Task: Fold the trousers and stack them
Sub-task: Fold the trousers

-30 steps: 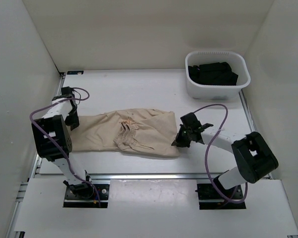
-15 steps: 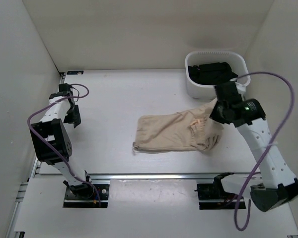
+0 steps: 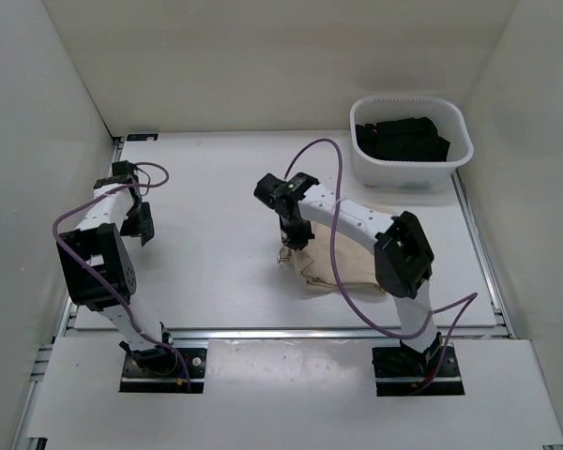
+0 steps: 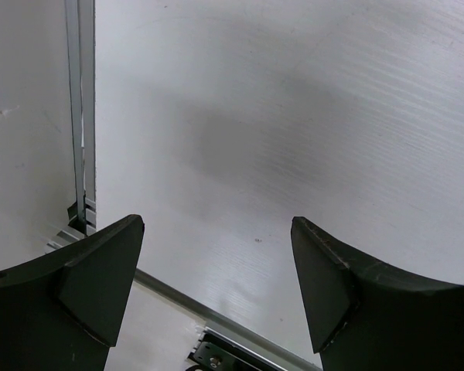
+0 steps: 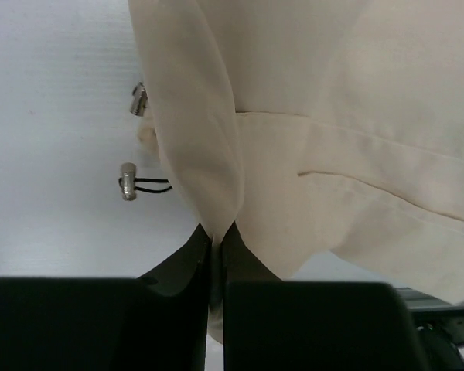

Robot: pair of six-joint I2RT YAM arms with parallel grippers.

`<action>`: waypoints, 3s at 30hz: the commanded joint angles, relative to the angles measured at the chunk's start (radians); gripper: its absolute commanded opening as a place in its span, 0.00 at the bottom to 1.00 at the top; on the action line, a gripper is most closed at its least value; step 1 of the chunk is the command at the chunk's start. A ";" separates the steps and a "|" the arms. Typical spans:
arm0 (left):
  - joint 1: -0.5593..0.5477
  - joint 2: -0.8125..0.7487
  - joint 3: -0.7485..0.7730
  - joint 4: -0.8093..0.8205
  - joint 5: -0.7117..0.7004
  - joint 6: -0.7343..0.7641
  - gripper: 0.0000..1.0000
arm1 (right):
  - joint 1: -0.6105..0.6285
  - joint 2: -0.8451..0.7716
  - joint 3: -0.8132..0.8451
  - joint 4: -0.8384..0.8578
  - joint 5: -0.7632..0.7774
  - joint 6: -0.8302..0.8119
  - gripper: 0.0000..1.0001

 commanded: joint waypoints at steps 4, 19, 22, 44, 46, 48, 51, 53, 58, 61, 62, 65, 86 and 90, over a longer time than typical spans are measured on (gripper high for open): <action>-0.004 -0.021 -0.013 0.017 0.028 -0.007 0.88 | -0.012 0.108 0.160 0.102 -0.070 0.036 0.00; -0.004 -0.078 0.009 -0.015 0.119 -0.007 0.88 | 0.028 -0.078 0.124 0.174 -0.032 -0.085 0.78; -0.051 -0.098 0.064 -0.070 0.288 -0.007 0.88 | -0.060 -0.334 -0.217 0.185 0.065 0.110 0.79; -0.641 0.290 0.353 -0.070 0.939 -0.007 0.92 | -0.683 -0.881 -1.326 0.883 -0.512 0.119 0.75; -0.662 0.299 0.325 -0.041 0.907 -0.007 0.77 | -0.714 -0.840 -1.326 0.861 -0.542 0.038 0.56; -0.673 0.299 0.279 -0.032 0.881 -0.007 0.55 | -0.771 -0.779 -1.300 0.841 -0.614 -0.031 0.46; -0.673 0.267 0.196 0.013 0.868 -0.007 0.28 | -0.811 -0.664 -1.199 0.753 -0.682 -0.200 0.31; -0.673 0.212 0.149 0.051 0.868 -0.007 0.14 | -0.811 -0.608 -1.137 0.709 -0.720 -0.305 0.23; -0.673 0.043 -0.049 0.121 0.841 -0.007 0.14 | -0.785 -0.418 -0.947 0.633 -0.829 -0.418 0.07; -0.673 -0.104 -0.158 0.144 0.793 -0.007 0.14 | -0.737 -0.346 -0.866 0.597 -0.829 -0.456 0.02; -0.673 -0.136 -0.180 0.145 0.779 -0.007 0.14 | -0.725 -0.322 -0.853 0.597 -0.844 -0.467 0.02; -0.673 -0.207 -0.237 0.154 0.736 -0.007 0.31 | -0.693 -0.301 -0.835 0.574 -0.845 -0.478 0.03; -0.365 -0.537 -0.033 0.083 0.128 -0.007 1.00 | -0.889 -0.663 -0.353 -0.061 -0.200 -0.416 0.99; -0.132 -0.503 0.070 0.068 -0.046 -0.007 1.00 | -0.889 -0.700 -0.287 -0.119 -0.052 -0.392 0.99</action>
